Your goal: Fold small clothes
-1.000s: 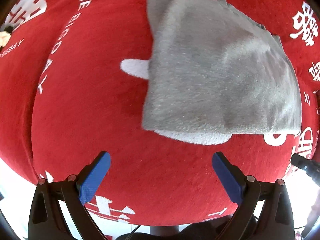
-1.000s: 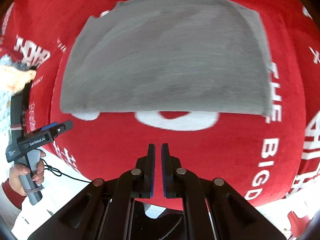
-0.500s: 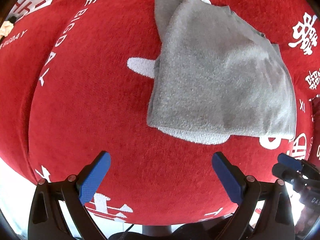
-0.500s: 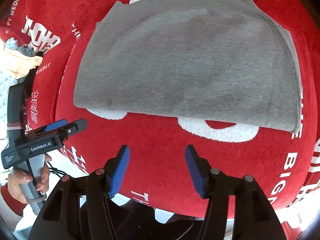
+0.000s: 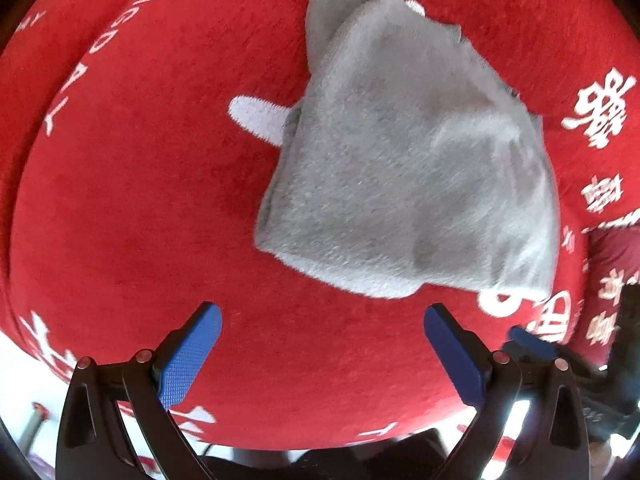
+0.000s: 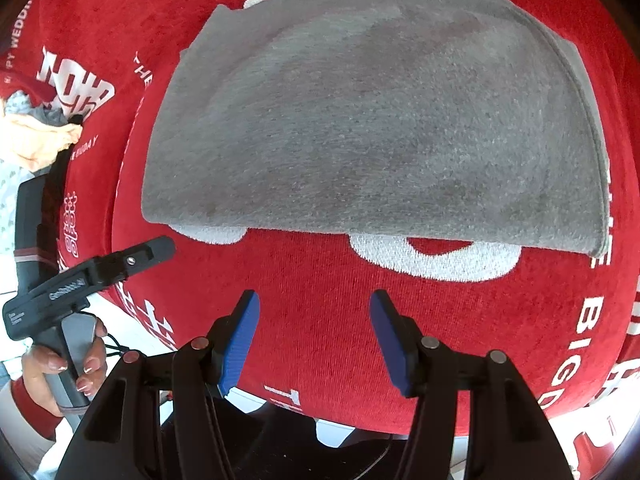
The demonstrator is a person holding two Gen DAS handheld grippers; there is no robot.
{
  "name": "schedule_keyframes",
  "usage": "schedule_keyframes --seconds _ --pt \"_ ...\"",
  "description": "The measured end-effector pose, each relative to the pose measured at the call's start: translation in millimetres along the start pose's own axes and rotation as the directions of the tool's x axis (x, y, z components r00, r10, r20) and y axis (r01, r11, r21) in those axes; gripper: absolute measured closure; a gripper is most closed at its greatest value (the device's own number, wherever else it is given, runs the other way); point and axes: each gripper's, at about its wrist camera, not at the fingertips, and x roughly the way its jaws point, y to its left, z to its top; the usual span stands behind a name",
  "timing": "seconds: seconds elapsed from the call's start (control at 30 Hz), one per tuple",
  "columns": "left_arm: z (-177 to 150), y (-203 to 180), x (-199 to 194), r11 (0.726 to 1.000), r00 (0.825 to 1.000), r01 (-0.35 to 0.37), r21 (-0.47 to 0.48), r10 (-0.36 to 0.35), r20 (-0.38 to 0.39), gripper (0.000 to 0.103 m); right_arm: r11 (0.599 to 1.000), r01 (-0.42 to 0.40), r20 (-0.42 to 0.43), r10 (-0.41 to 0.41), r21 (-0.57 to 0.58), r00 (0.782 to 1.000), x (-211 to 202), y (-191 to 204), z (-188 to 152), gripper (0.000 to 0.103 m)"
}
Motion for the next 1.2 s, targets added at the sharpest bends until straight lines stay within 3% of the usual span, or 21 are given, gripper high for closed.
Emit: schedule_keyframes --seconds 0.17,0.33,0.43,0.57,0.77,0.83,0.93,0.97,1.03,1.07,1.1,1.2 --pt "11 -4 0 0.993 0.995 0.098 -0.061 -0.096 0.039 0.001 0.997 -0.067 0.012 0.066 0.049 0.998 7 -6 5 0.042" --pt "18 -2 4 0.977 0.987 0.155 -0.144 -0.147 0.068 0.001 0.956 -0.244 0.063 0.237 0.160 0.970 17 -19 14 0.042" --pt "20 8 1 0.960 0.977 0.203 -0.194 -0.187 0.099 0.001 0.896 -0.367 0.080 0.358 0.250 0.930 32 -31 19 0.042" --pt "20 13 1 0.952 0.974 0.221 -0.214 -0.201 0.108 0.001 0.829 -0.460 0.089 0.457 0.319 0.885 48 -38 21 0.042" --pt "17 15 5 0.934 0.962 0.272 -0.229 -0.256 0.098 0.001 0.716 -0.558 0.177 0.539 0.419 0.824 63 -50 21 0.042" --pt "15 17 7 0.921 0.953 0.303 -0.245 -0.289 0.090 0.001 0.668 -0.586 0.208 0.561 0.458 0.801 67 -55 20 0.042" --pt "13 19 10 0.892 0.936 0.351 -0.283 -0.339 0.094 0.001 0.633 -0.604 0.231 0.573 0.485 0.786 70 -57 20 0.043" --pt "12 19 11 0.884 0.932 0.363 -0.294 -0.350 0.099 0.001 0.625 -0.606 0.235 0.575 0.492 0.784 71 -58 20 0.047" --pt "11 18 13 0.872 0.925 0.380 -0.309 -0.364 0.109 0.001 0.615 -0.606 0.239 0.575 0.505 0.783 74 -59 22 0.067" --pt "11 17 14 0.869 0.923 0.385 -0.311 -0.369 0.112 0.001 0.617 -0.599 0.236 0.570 0.510 0.787 74 -61 22 0.087" --pt "10 16 15 0.865 0.920 0.391 -0.314 -0.374 0.114 0.001 0.616 -0.595 0.237 0.565 0.517 0.790 75 -61 24 0.092" --pt "10 8 17 0.849 0.907 0.421 -0.318 -0.402 0.126 0.001 0.600 -0.633 0.270 0.586 0.489 0.764 66 -59 29 0.094"
